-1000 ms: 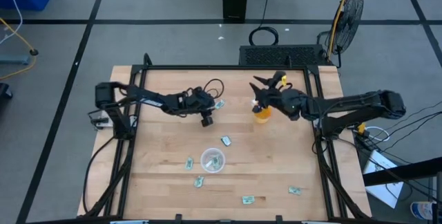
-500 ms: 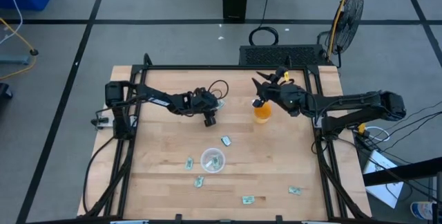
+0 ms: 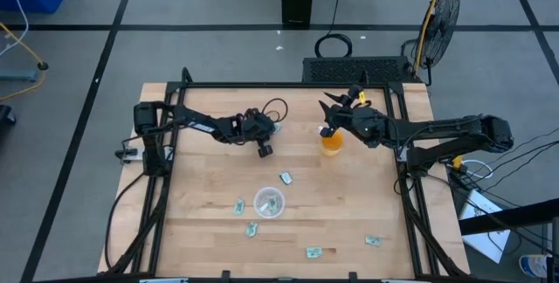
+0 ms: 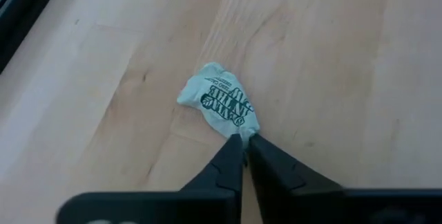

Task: Pick and place items into bin
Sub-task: Put the white stevia packet into the transparent bin

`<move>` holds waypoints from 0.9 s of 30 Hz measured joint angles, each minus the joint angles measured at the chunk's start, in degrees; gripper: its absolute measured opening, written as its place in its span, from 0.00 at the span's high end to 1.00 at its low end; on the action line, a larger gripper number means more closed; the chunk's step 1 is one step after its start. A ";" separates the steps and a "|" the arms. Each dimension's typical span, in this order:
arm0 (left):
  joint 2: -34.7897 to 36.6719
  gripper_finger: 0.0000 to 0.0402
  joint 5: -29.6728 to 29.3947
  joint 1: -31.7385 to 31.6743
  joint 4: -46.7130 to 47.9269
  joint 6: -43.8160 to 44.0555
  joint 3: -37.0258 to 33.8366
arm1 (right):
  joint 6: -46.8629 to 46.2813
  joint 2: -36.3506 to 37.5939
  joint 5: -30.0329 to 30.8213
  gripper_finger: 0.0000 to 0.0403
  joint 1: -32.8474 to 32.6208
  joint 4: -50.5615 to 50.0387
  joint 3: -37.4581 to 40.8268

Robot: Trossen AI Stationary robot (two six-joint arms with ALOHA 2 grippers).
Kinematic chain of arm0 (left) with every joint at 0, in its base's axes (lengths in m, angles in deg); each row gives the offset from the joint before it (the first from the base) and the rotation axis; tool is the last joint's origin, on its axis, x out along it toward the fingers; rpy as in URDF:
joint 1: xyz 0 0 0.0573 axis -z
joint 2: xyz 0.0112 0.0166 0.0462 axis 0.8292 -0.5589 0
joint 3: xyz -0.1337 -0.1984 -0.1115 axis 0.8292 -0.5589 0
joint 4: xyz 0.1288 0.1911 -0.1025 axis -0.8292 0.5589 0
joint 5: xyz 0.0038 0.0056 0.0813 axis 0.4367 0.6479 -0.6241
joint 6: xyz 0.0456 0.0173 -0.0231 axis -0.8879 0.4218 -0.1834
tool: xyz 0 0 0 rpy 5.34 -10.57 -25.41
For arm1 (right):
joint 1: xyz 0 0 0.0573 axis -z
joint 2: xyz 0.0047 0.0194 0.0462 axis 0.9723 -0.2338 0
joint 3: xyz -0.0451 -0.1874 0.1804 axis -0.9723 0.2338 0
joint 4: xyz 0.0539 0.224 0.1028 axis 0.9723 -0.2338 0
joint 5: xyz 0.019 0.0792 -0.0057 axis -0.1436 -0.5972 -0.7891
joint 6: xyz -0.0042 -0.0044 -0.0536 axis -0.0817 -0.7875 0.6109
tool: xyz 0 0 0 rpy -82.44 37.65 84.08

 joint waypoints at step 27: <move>28.33 0.97 17.18 25.97 19.74 18.46 0.02 | -4.56 0.00 -0.02 0.68 0.00 -1.70 -0.02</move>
